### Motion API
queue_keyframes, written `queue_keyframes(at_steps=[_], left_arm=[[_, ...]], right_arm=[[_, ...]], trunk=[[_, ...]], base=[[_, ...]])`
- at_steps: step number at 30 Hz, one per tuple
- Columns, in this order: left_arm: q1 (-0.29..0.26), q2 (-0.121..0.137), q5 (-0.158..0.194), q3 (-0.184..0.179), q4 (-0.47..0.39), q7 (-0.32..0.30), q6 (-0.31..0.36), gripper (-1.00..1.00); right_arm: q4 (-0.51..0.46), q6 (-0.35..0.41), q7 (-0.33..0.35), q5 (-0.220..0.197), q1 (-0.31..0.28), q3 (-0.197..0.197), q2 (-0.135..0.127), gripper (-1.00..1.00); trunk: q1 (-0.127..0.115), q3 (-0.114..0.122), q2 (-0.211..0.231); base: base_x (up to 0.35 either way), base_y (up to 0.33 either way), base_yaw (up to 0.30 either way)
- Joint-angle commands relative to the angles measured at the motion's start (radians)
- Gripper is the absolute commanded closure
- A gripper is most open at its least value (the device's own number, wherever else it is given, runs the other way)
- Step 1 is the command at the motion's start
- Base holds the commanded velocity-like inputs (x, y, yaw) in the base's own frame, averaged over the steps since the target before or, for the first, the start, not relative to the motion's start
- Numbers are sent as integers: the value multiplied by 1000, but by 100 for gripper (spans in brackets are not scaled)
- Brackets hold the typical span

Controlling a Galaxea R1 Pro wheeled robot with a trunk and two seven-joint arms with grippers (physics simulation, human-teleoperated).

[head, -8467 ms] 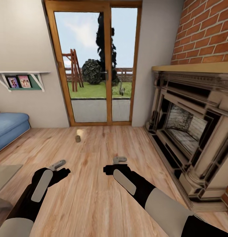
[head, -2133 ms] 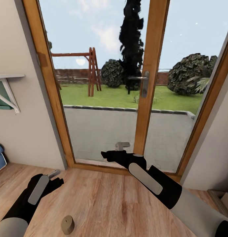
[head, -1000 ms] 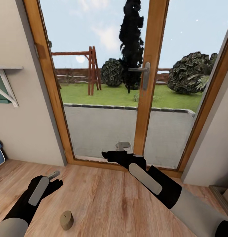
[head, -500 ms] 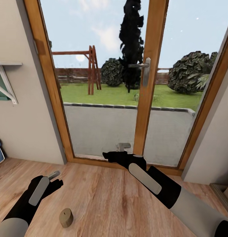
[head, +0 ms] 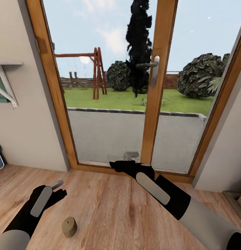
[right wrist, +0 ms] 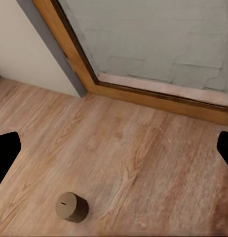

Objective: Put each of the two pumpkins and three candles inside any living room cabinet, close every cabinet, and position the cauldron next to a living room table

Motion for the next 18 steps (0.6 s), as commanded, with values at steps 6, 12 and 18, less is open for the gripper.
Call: queue_keyframes(at_steps=[6,12,18], left_arm=[[-1,0,10,0,-1,9,2,-100],[-1,-1,10,0,-1,9,2,-100],[-1,-1,10,0,-1,9,2,-100]], right_arm=[[10,1,1,-6,-1,2,-1,-100],[-13,1,26,-8,-1,3,-2,-100],[-57,0,215,-8,-1,2,-2,-100]], trunk=[[23,-20,-43],[46,-39,-85],[69,-58,-127]], base=[[0,0,0],[0,0,0],[0,0,0]])
